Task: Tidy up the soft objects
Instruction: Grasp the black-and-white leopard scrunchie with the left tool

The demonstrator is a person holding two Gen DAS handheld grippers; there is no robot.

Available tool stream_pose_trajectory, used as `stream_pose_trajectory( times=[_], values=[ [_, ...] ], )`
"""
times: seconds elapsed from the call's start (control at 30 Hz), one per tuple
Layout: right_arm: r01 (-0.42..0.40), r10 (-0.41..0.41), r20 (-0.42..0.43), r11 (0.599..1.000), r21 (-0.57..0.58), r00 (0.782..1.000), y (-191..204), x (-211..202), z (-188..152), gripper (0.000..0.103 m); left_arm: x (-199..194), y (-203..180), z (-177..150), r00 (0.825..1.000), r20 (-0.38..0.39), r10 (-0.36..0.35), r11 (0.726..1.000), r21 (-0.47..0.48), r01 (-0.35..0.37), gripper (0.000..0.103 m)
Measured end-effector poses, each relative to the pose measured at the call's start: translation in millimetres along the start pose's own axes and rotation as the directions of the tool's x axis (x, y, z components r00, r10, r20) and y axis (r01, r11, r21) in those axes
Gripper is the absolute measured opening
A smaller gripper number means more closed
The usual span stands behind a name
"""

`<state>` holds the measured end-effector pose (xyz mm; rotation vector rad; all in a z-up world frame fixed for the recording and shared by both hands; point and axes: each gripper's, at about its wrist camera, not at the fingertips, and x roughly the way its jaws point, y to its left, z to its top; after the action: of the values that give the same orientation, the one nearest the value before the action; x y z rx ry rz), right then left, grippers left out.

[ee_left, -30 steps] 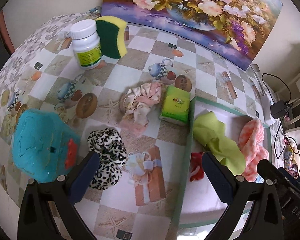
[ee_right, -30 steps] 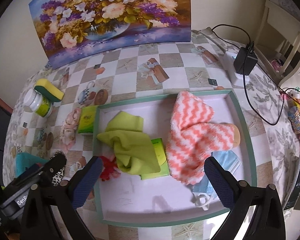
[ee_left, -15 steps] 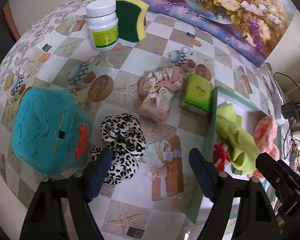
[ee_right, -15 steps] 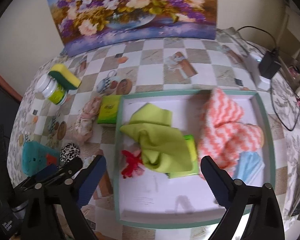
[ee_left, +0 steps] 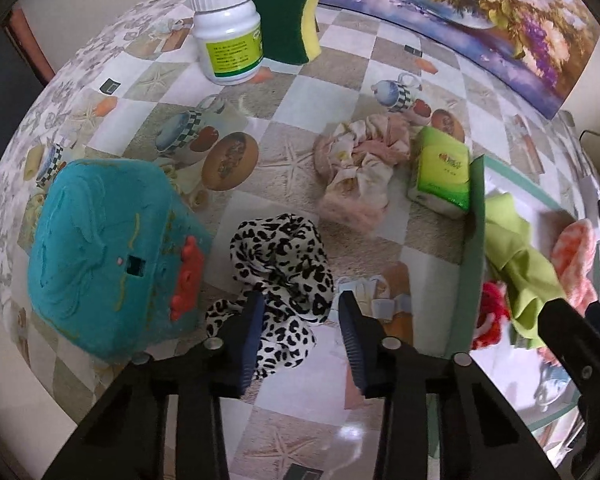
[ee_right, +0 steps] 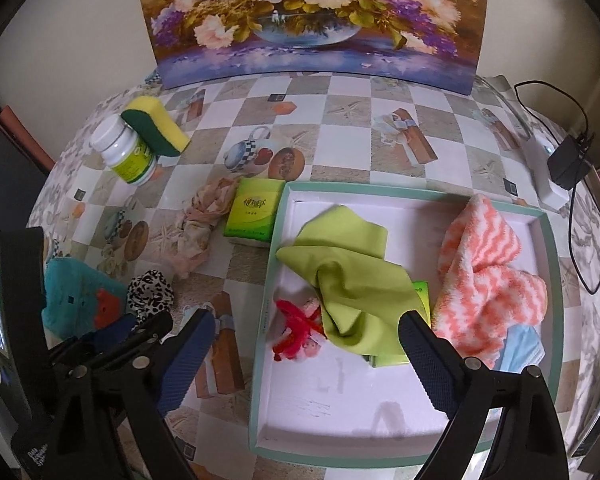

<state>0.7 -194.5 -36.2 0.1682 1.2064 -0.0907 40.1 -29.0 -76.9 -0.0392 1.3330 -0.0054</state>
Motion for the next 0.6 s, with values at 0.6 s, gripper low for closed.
stream_pose_trajectory(
  times=[0.6],
  values=[
    [-0.044,0.044,0.018,0.999,0.030,0.999,1.1,6.3,6.6,0.095,-2.0,-0.3,6.2,0.994,0.031,-0.101,0.995,0.002,0.101,0.010]
  ],
)
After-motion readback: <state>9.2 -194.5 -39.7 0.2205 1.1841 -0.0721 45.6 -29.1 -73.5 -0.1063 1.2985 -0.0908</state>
